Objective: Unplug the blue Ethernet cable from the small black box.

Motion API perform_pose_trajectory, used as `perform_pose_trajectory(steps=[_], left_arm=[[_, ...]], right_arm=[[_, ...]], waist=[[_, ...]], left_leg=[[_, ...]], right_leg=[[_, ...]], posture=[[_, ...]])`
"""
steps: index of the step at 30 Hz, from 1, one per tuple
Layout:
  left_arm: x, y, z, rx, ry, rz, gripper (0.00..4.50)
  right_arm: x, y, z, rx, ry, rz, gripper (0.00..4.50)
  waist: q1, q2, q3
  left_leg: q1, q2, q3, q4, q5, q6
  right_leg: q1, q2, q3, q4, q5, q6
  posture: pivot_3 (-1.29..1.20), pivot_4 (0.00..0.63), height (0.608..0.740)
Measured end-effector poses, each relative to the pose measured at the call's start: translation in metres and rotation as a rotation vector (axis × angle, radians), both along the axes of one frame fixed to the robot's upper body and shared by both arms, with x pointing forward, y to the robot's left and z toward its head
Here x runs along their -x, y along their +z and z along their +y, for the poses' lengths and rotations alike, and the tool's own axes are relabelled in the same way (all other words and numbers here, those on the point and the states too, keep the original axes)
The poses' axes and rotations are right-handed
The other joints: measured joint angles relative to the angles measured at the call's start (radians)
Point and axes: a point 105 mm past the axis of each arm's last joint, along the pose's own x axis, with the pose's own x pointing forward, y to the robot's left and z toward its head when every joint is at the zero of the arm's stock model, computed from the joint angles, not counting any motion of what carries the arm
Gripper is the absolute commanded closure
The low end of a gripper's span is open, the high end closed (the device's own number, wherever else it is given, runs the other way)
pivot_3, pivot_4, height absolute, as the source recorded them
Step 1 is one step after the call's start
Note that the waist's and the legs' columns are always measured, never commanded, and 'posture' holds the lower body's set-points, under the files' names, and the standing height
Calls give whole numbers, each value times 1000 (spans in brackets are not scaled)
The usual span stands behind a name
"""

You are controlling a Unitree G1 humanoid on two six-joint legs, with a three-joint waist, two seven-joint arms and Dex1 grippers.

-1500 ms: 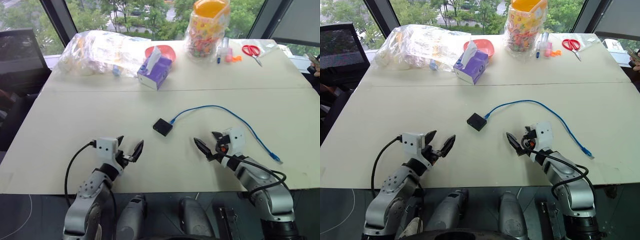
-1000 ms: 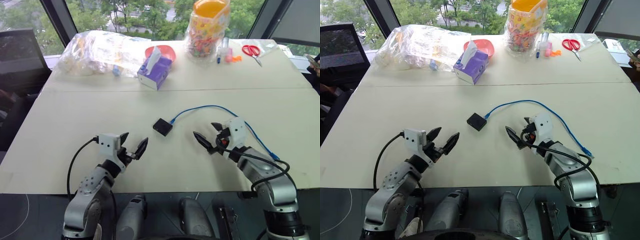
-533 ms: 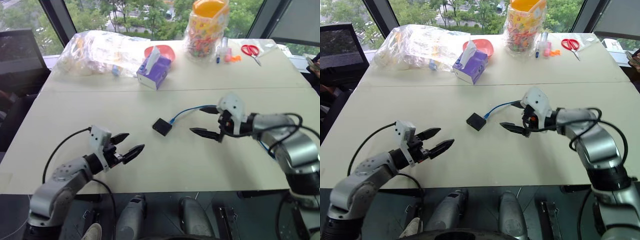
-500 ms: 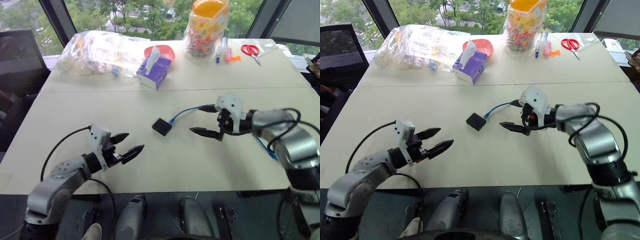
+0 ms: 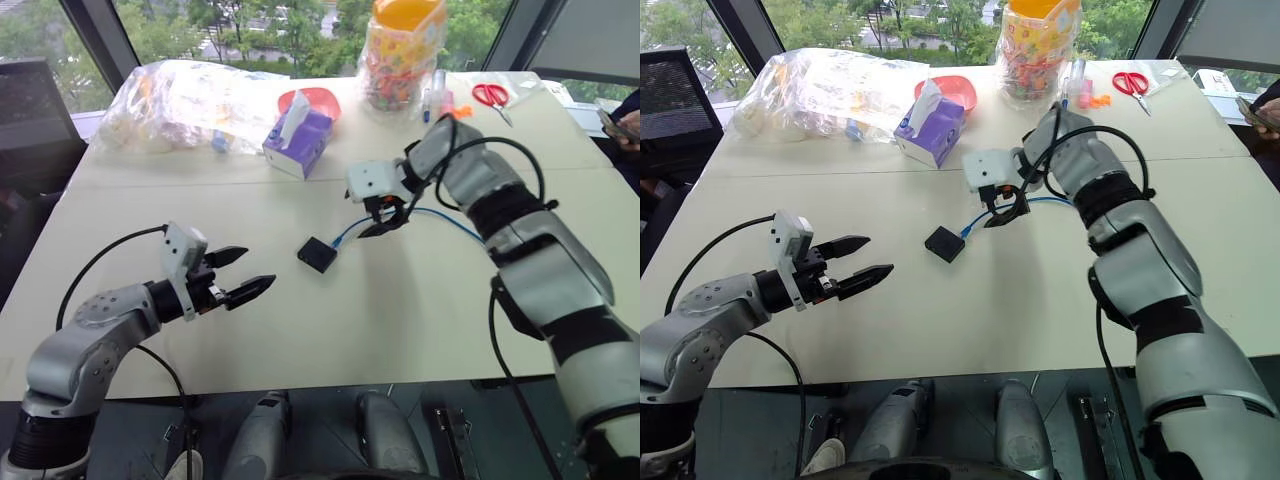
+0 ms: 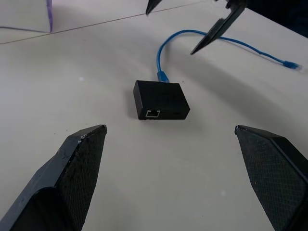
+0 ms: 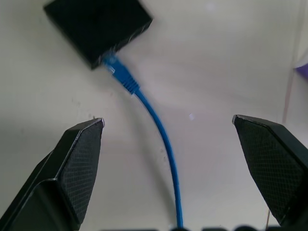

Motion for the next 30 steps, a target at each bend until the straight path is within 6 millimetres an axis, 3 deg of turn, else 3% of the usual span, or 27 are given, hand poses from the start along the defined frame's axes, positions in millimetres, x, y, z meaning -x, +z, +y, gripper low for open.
perform_pose_trajectory(steps=[6,19,22,28,29,30], left_arm=[[12,-9,3,-5,52,15,40],[13,-5,11,-10,145,-23,40],[13,-5,11,-21,152,-30,0],[13,-4,21,-50,188,-44,0],[12,-2,23,-55,197,-51,0],[12,-1,25,-60,202,-56,0]], right_arm=[[0,-10,29,93,85,-26,0],[-1,-29,42,215,125,-79,0],[-1,-31,46,230,128,-87,888],[3,-40,54,282,154,-79,4151],[4,-41,56,295,163,-80,4472],[4,-42,58,301,169,-85,4472]], waist=[[-14,0,0],[-23,1,0],[-26,1,0],[-26,1,0],[-26,1,0],[-26,1,0]], left_leg=[[1,0,0,0,1,-1],[6,1,0,0,2,-3],[9,2,0,0,2,-3],[14,2,0,0,2,-3],[15,2,0,0,2,-3],[16,2,0,0,2,-3]], right_leg=[[-1,1,2,4,0,0],[-3,3,4,17,-1,-2],[-2,4,5,17,-2,-4],[2,4,5,18,-3,-5],[3,4,5,18,-3,-5],[4,4,5,18,-3,-5]], posture=[[0,150,728],[0,150,728],[0,150,728],[0,150,728],[0,150,728],[0,150,728]])
